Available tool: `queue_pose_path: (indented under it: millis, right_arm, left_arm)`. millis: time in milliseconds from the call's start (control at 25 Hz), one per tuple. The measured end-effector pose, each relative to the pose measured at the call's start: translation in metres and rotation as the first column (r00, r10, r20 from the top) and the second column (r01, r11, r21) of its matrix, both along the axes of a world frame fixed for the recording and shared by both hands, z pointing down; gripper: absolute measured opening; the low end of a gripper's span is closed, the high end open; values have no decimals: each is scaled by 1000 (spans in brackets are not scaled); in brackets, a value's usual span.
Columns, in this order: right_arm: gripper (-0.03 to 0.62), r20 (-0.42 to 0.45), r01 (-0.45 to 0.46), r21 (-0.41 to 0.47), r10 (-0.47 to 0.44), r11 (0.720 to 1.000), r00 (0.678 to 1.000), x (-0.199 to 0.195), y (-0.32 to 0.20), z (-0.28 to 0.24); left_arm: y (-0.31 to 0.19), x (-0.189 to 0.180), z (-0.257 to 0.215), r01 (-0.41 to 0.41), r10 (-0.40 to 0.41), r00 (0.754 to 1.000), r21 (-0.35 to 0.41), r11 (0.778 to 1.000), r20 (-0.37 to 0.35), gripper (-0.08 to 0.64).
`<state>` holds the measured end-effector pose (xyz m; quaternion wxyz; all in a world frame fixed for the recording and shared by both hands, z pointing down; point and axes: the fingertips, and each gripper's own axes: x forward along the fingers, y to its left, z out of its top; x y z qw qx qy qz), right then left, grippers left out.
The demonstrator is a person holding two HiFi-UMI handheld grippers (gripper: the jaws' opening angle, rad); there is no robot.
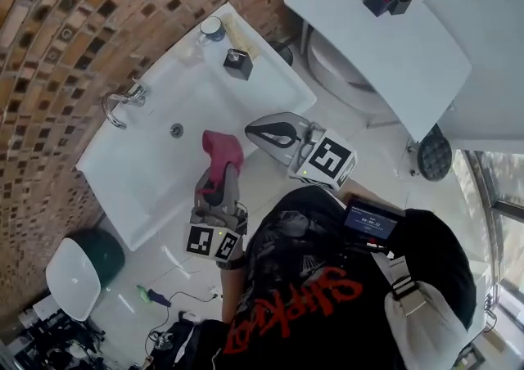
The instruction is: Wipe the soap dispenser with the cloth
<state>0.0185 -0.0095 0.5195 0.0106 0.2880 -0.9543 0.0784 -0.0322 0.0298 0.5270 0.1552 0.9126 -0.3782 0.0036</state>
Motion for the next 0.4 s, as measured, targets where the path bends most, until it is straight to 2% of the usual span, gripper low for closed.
queue_pose_path:
  millis: [200, 400]
  right_arm:
    - [0, -64, 11, 21, -10, 1000, 998, -36, 92, -11]
    - [0, -38, -26, -57, 23, 998, 999, -37, 179, 2]
  left_arm:
    - [82, -13, -15, -35, 37, 997, 29, 999, -65, 48]
    - [155, 4, -23, -149, 154, 985, 65, 987, -83, 49]
